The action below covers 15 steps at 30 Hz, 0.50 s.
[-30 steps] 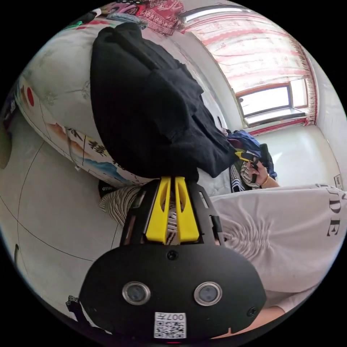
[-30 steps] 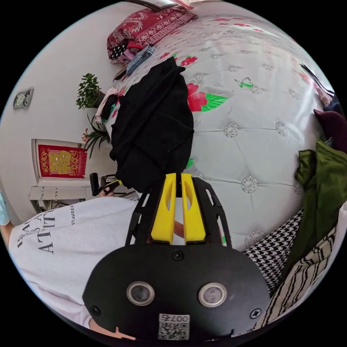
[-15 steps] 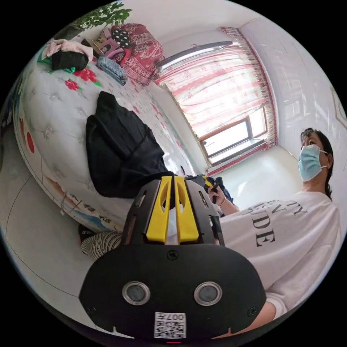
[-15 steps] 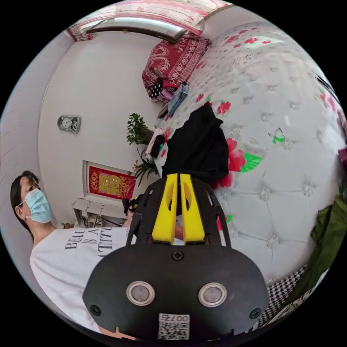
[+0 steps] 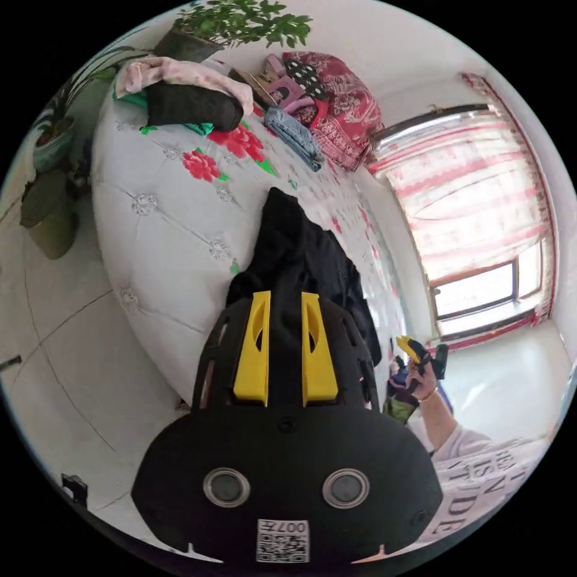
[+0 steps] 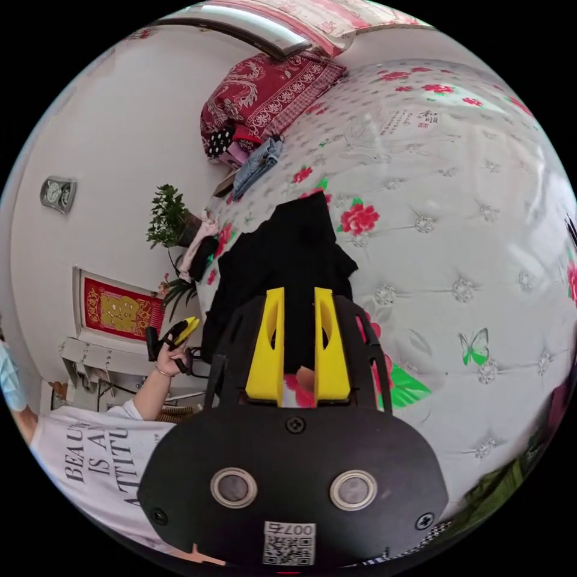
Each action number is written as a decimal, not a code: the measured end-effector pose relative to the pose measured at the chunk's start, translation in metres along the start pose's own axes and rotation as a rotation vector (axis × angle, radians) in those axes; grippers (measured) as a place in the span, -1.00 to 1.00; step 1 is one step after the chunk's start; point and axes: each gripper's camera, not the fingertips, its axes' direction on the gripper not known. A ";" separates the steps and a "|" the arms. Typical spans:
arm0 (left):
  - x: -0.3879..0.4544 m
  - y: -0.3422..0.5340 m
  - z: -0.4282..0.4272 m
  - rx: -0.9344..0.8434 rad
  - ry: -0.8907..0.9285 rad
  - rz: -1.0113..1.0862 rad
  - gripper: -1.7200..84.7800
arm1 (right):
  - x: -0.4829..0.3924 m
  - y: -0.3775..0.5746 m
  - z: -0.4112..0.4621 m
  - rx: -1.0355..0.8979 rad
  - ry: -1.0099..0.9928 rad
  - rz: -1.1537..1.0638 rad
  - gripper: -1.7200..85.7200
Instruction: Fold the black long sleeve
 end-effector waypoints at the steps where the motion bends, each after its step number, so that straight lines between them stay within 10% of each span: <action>1: 0.004 0.004 0.002 -0.012 -0.025 0.026 -0.76 | 0.010 0.011 0.009 -0.033 0.034 0.008 -0.88; 9: 0.116 -0.029 0.052 -0.071 -0.165 0.446 -0.70 | 0.009 -0.008 0.048 -0.016 0.108 -0.041 -0.85; 15: 0.117 -0.037 0.095 -0.185 -0.199 0.305 -0.96 | -0.003 -0.032 0.113 -0.145 0.209 -0.092 -0.90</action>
